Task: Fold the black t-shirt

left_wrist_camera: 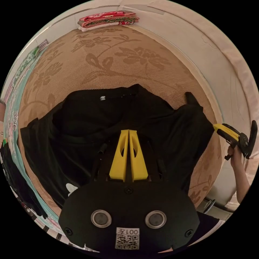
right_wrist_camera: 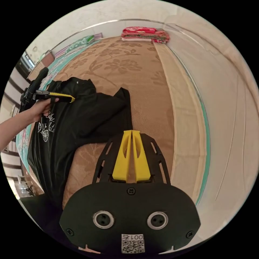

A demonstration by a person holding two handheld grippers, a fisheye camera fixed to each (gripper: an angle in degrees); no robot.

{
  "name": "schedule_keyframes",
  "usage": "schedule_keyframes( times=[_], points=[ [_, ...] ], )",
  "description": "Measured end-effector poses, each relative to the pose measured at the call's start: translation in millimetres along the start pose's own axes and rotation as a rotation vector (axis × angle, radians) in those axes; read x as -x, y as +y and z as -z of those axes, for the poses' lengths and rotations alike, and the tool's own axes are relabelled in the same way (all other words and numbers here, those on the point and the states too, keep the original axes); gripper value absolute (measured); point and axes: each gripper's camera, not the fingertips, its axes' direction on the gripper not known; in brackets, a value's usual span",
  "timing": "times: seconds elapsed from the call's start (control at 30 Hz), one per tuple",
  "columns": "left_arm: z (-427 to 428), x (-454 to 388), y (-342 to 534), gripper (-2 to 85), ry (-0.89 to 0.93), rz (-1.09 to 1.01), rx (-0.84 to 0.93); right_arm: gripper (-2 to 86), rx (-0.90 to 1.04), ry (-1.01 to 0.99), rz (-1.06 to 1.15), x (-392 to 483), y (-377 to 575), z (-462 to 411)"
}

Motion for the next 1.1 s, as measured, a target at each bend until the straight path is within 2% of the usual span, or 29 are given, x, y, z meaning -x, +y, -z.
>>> schedule_keyframes(
  times=[0.1, 0.2, 0.33, 0.43, 0.57, 0.7, 0.83, 0.9, 0.97, 1.03, 1.1],
  points=[
    [8, 4, 3, -1.0, 0.018, 0.002, -0.007, 0.1, 0.010, 0.019, -0.013, -2, 15, -9],
    [39, 33, 22, -1.0, -0.025, 0.078, -0.103, 0.1, 0.052, 0.128, 0.003, 7, 20, -13],
    [85, 140, 68, -1.1, -0.163, 0.326, -0.202, 0.1, 0.096, 0.197, 0.013, 15, 28, -21],
    [98, 227, 93, -0.3, -0.168, 0.459, -0.192, 0.0, 0.133, 0.199, -0.016, 16, 33, -29],
    [80, 305, 99, 2.9, -0.026, 0.496, -0.107, 0.0, 0.197, 0.270, -0.044, 23, 39, -41],
    [52, 335, 99, 4.0, 0.079, 0.527, -0.062, 0.1, 0.284, 0.312, -0.102, 26, 43, -59],
    [49, 343, 110, 0.6, 0.008, 0.551, -0.080, 0.4, 0.404, 0.425, -0.211, 24, 42, -74],
    [54, 341, 115, -0.4, -0.006, 0.487, -0.077, 0.9, 0.341, 0.383, -0.311, 25, 34, -59],
    [67, 341, 131, -0.8, 0.042, 0.449, -0.149, 1.7, 0.256, 0.363, -0.302, 41, 19, -47],
    [76, 342, 147, -0.9, 0.085, 0.437, -0.210, 3.0, 0.182, 0.293, -0.204, 70, -8, -46],
    [78, 344, 160, -0.9, 0.140, 0.408, -0.242, 5.8, 0.070, 0.110, -0.009, 125, -57, -57]
  ],
)
